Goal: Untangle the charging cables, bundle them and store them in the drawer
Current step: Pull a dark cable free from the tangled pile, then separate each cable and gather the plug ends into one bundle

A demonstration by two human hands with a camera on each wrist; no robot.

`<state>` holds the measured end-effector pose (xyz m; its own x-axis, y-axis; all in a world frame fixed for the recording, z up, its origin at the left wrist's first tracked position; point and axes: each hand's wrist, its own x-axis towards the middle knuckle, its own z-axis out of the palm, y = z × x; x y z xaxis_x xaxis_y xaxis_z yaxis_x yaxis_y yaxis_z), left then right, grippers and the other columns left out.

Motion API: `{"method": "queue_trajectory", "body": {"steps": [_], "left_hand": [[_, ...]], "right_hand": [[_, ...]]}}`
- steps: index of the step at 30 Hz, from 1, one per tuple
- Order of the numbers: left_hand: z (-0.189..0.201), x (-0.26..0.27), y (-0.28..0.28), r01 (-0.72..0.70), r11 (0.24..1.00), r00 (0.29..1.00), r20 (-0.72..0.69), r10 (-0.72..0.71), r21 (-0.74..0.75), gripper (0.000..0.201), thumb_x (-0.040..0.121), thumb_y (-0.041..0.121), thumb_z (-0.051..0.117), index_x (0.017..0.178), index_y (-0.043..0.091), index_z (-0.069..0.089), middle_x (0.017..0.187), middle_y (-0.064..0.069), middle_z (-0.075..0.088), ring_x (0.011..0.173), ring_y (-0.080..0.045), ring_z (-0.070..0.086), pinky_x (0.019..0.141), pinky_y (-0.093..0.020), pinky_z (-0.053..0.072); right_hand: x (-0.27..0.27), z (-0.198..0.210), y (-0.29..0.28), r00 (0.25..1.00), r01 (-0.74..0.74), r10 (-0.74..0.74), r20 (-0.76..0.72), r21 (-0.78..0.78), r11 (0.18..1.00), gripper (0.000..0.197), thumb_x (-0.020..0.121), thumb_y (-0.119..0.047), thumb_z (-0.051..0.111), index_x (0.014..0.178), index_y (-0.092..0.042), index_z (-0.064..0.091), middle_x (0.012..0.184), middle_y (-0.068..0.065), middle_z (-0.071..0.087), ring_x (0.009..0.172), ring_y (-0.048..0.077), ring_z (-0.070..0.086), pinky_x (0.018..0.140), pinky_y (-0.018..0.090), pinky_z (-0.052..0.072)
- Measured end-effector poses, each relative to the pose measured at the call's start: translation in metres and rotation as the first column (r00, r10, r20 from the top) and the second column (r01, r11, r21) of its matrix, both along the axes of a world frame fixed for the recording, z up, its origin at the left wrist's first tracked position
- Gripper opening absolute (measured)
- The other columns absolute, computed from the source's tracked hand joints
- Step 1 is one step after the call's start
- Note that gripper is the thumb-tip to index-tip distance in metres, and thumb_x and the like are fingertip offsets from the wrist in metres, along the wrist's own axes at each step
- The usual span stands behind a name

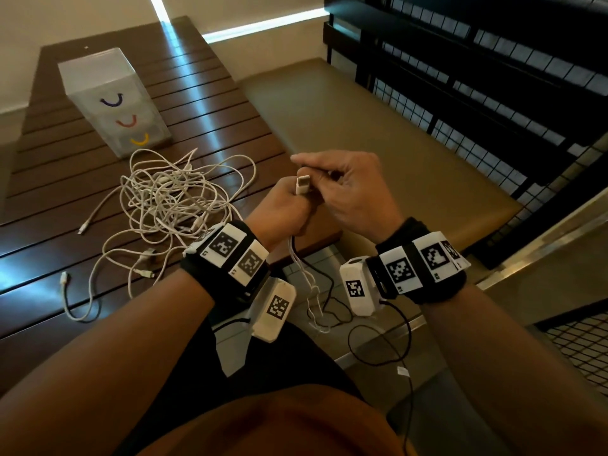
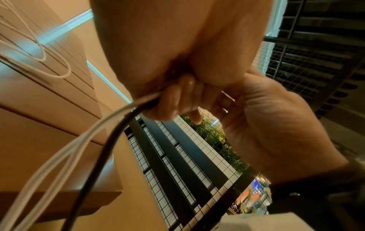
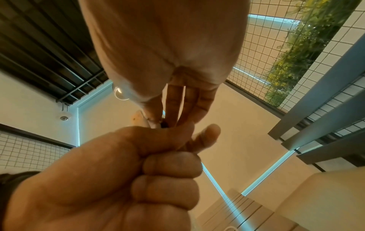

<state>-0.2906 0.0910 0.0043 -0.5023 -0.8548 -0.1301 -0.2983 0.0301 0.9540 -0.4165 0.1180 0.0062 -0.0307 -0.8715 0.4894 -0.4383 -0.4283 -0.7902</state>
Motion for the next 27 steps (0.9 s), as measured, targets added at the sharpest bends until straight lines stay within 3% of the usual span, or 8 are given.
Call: {"method": "queue_trajectory", "body": {"steps": [4,9,12,17,20,22,24,27], "left_hand": [[0.000,0.001,-0.004,0.030,1.000,0.999,0.028,-0.030,-0.004,0.026,0.100,0.005,0.038,0.091,-0.009,0.058,0.061,-0.010,0.045,0.051,-0.017,0.044,0.049,-0.030,0.041],[-0.001,0.000,-0.005,0.040,0.999,0.999,0.000,-0.040,0.020,0.031,0.102,0.008,0.034,0.076,0.007,0.050,0.055,-0.004,0.039,0.047,-0.014,0.037,0.046,-0.027,0.036],[0.002,-0.001,-0.007,0.037,0.999,0.999,-0.012,-0.038,-0.029,0.031,0.102,0.005,0.032,0.080,0.011,0.054,0.053,-0.003,0.042,0.040,-0.012,0.037,0.038,-0.023,0.033],[0.002,-0.004,-0.008,0.047,0.998,0.999,-0.001,-0.047,-0.044,0.025,0.098,-0.003,0.031,0.094,-0.006,0.056,0.060,-0.010,0.042,0.041,-0.013,0.039,0.039,-0.024,0.036],[-0.001,-0.003,-0.012,-0.005,0.997,1.000,-0.031,0.003,-0.080,0.021,0.090,-0.010,0.038,0.086,-0.010,0.058,0.060,-0.012,0.047,0.046,-0.018,0.043,0.044,-0.029,0.038],[-0.001,-0.002,-0.013,-0.037,0.996,0.999,-0.028,0.035,-0.085,0.024,0.090,-0.007,0.041,0.076,0.000,0.059,0.052,-0.004,0.049,0.045,-0.014,0.042,0.043,-0.026,0.035],[0.000,-0.002,-0.012,-0.072,0.995,0.996,-0.051,0.069,-0.067,0.032,0.097,0.003,0.038,0.071,0.008,0.055,0.045,0.006,0.046,0.040,-0.009,0.039,0.043,-0.025,0.032],[0.007,-0.006,-0.011,-0.159,0.985,0.963,-0.208,0.171,0.070,0.040,0.102,0.019,0.042,0.065,0.015,0.056,0.051,0.002,0.051,0.045,-0.011,0.046,0.049,-0.025,0.037]], "right_hand": [[0.001,-0.003,0.000,0.999,0.039,-0.039,0.001,-0.030,0.999,0.023,0.090,-0.014,0.061,0.110,-0.010,0.071,0.107,0.000,0.072,0.100,0.002,0.065,0.089,0.020,0.053],[0.000,-0.002,-0.001,0.999,0.038,-0.038,0.004,-0.020,0.999,0.025,0.092,-0.018,0.059,0.114,-0.011,0.070,0.107,-0.005,0.069,0.100,0.002,0.064,0.090,0.024,0.053],[-0.005,0.001,-0.001,0.996,-0.061,0.063,-0.057,0.043,0.997,0.035,0.091,-0.024,0.063,0.124,-0.012,0.063,0.110,-0.005,0.065,0.100,0.003,0.061,0.090,0.018,0.049],[-0.007,-0.001,-0.003,0.996,-0.003,-0.004,-0.089,-0.083,0.997,0.031,0.087,-0.021,0.066,0.116,-0.007,0.068,0.101,-0.005,0.067,0.093,0.005,0.064,0.085,0.020,0.052],[-0.004,-0.003,-0.005,0.989,-0.006,-0.006,-0.145,-0.084,0.996,0.029,0.087,-0.023,0.066,0.113,-0.011,0.070,0.100,-0.007,0.067,0.097,0.007,0.060,0.088,0.013,0.044],[-0.005,-0.005,-0.007,0.987,-0.007,-0.002,-0.158,-0.055,0.998,0.029,0.088,-0.025,0.064,0.114,-0.014,0.070,0.098,-0.007,0.068,0.101,0.009,0.056,0.090,0.010,0.038],[-0.004,-0.008,-0.008,0.994,-0.037,0.035,-0.099,-0.023,0.999,0.032,0.093,-0.024,0.058,0.123,-0.018,0.064,0.103,-0.003,0.066,0.105,0.012,0.055,0.095,0.018,0.040],[0.007,-0.010,0.000,0.951,-0.244,0.189,0.246,0.218,0.945,0.045,0.103,-0.031,0.037,0.147,-0.034,0.026,0.138,0.005,0.048,0.123,0.017,0.050,0.098,0.026,0.048]]}}
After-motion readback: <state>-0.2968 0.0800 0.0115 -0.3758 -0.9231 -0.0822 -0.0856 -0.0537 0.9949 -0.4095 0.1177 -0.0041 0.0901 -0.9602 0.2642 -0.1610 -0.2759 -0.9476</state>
